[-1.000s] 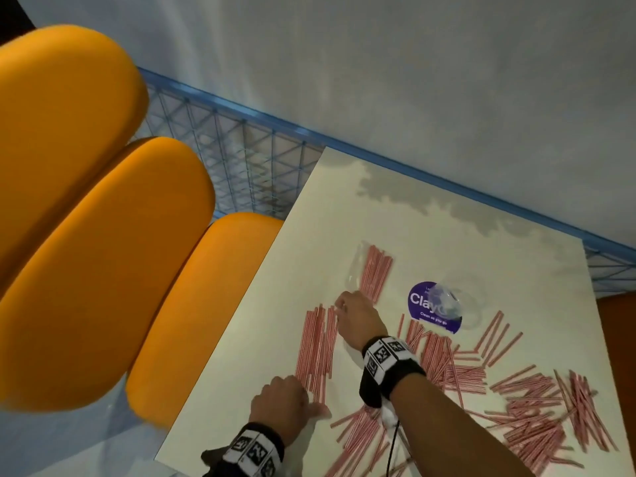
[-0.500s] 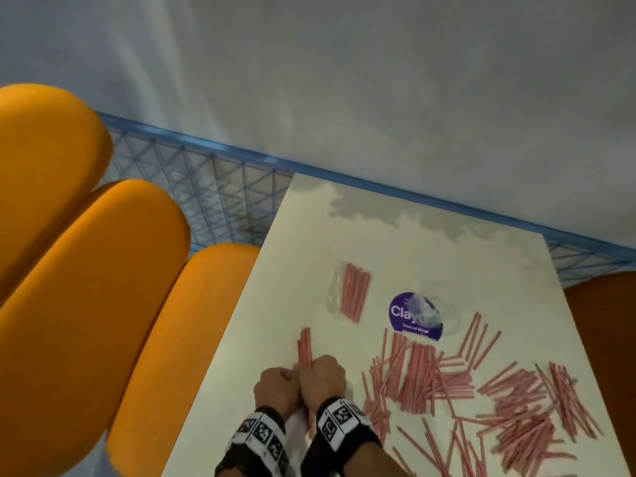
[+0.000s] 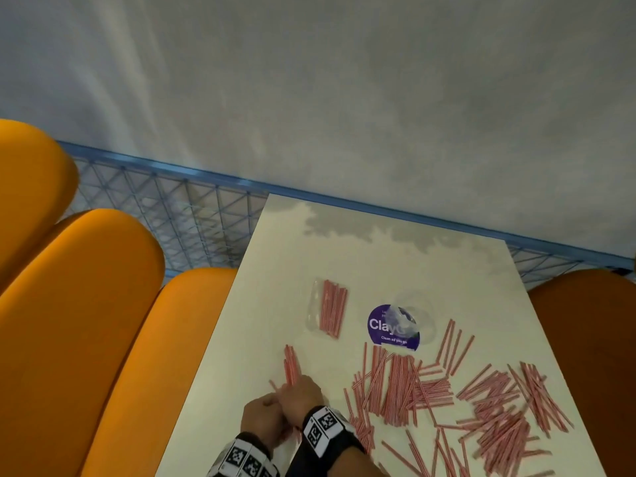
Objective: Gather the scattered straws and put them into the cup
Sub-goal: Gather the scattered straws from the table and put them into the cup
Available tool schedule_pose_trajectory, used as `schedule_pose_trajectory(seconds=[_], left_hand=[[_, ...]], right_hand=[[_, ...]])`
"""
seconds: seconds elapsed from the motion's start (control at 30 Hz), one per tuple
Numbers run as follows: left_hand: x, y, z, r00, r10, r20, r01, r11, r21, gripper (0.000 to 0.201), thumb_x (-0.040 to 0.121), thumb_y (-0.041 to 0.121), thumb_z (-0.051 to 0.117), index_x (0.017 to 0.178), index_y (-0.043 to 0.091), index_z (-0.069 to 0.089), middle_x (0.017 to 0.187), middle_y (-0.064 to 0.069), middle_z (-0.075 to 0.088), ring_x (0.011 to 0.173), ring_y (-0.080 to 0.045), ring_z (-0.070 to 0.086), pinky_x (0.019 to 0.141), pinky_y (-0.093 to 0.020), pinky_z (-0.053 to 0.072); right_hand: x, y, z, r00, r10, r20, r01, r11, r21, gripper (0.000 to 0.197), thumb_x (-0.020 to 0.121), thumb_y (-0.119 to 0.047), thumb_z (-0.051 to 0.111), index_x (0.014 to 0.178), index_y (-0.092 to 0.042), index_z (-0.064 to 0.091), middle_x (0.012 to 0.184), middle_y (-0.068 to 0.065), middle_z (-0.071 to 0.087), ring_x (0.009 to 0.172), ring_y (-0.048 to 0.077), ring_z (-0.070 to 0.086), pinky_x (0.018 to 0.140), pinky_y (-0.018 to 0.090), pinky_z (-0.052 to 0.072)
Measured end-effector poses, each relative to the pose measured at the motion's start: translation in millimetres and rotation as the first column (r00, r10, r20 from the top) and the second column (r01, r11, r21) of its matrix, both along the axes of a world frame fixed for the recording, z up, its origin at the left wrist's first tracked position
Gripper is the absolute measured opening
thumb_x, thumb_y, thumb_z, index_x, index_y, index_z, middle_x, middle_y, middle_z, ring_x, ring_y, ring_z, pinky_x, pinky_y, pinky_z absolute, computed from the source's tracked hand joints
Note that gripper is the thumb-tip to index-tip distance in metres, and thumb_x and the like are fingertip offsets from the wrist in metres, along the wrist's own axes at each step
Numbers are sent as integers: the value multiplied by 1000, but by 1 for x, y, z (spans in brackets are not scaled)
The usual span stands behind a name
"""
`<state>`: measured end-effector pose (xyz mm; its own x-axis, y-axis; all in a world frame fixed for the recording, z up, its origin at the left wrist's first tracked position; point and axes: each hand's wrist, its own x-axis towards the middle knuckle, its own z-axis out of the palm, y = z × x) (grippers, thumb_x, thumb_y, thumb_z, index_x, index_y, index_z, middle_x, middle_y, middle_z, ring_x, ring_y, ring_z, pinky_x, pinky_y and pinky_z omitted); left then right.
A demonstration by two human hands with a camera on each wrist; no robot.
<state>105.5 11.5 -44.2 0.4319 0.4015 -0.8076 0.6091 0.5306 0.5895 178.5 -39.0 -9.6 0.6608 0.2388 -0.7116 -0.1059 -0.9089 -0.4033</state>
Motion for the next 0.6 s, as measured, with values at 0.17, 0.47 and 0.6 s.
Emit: schedule_pose_trajectory(seconds=[0.17, 0.47, 0.6], left_hand=[[4, -12, 29, 994, -104, 41, 106, 992, -65, 23, 80, -14, 53, 76, -2, 72, 72, -22, 73, 65, -28, 66, 67, -34, 54], [5, 40, 77, 970, -18, 241, -71, 933, 353, 24, 94, 27, 61, 87, 7, 72, 82, -10, 75, 83, -27, 70, 69, -34, 55], [7, 29, 94, 972, -6, 236, -28, 989, 143, 57, 92, 55, 50, 85, 3, 71, 84, -15, 74, 77, -29, 67, 66, -35, 50]], right_hand=[[17, -19, 9, 992, 120, -30, -115, 983, 145, 31, 92, -17, 45, 120, -18, 57, 122, 11, 62, 109, 25, 61, 95, 32, 49], [43, -69, 52, 802, 583, 126, -597, 780, 190, 30, 101, -34, 34, 121, -20, 52, 85, 8, 57, 75, 26, 59, 68, 33, 44], [15, -80, 82, 568, 777, 273, -820, 561, 111, 34, 98, -45, 36, 130, -52, 45, 79, 14, 60, 71, 23, 60, 70, 33, 51]])
